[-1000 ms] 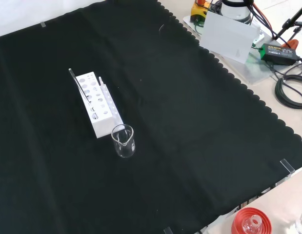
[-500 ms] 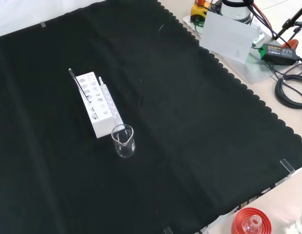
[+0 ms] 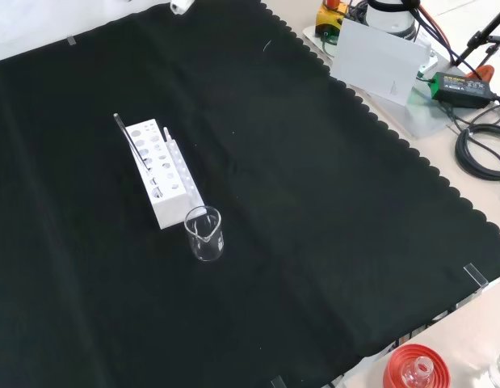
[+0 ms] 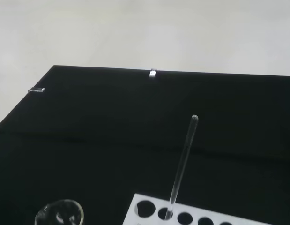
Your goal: Take the glass rod from the white test tube rack.
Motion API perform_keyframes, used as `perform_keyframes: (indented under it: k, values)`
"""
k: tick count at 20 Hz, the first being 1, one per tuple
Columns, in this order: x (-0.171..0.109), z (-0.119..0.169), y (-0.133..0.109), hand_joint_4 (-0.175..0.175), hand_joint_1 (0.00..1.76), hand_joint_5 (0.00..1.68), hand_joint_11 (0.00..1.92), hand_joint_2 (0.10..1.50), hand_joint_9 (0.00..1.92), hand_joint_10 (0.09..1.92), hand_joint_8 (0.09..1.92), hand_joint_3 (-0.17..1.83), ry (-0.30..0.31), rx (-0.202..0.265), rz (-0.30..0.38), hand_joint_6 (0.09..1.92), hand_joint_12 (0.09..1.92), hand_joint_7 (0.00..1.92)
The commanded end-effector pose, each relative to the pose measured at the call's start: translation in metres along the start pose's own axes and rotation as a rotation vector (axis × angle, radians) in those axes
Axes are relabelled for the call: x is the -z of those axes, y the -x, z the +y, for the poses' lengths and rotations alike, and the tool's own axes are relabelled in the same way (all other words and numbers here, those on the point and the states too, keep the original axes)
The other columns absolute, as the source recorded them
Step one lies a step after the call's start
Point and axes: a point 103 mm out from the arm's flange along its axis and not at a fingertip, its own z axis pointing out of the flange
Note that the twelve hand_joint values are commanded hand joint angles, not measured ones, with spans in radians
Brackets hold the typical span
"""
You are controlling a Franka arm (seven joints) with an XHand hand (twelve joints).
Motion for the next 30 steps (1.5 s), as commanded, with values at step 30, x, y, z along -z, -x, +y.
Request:
perform_keyframes:
  k: [30]
  values:
    - [-0.084,0.071,0.037,-0.090,0.60,0.30,0.64,0.99,0.72,0.80,0.84,-0.17,-0.126,-0.015,0.027,0.66,1.32,0.49]
